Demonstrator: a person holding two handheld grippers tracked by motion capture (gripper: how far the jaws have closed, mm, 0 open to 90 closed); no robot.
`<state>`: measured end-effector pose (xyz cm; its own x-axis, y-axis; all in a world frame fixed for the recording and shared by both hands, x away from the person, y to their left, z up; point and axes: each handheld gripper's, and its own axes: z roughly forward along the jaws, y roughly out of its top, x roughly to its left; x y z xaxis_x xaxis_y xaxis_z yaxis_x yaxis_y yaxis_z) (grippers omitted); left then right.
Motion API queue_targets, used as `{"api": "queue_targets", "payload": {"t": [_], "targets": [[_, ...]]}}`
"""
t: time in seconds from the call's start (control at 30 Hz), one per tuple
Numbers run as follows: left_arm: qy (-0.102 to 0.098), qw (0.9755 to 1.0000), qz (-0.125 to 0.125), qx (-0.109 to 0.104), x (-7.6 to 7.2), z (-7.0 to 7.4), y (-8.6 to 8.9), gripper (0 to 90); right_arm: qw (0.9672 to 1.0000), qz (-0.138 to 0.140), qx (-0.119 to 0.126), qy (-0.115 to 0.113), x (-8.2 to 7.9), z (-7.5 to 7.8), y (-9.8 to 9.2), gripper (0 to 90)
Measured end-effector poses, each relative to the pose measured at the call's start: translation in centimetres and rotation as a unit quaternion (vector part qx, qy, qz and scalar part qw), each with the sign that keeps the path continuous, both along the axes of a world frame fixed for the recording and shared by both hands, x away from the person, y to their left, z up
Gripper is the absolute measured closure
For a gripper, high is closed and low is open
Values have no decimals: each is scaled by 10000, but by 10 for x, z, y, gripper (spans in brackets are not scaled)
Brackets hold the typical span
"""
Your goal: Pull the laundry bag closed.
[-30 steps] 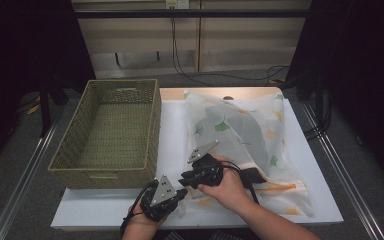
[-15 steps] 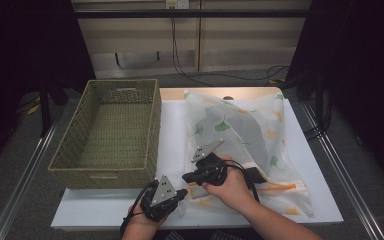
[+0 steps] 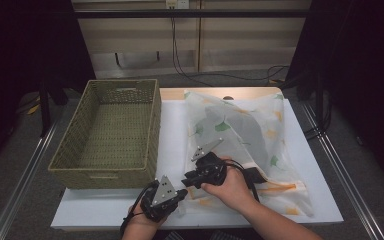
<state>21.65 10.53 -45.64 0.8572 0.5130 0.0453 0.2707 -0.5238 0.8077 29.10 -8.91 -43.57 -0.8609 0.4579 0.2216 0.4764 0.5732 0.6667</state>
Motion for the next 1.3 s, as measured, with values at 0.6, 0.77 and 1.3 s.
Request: {"api": "queue_targets", "payload": {"t": [0.6, 0.77, 1.3], "targets": [[29, 10000, -24, -13, 0, -1, -1, 900, 9999, 74, 44, 113, 0, -1, -1, 811], [13, 10000, -45, 49, 1, -1, 0, 900, 9997, 140, 160, 128, -2, 4, -3, 841], [27, 10000, 23, 65, 1, -1, 0, 899, 9998, 163, 75, 57, -13, 7, -13, 855]]}}
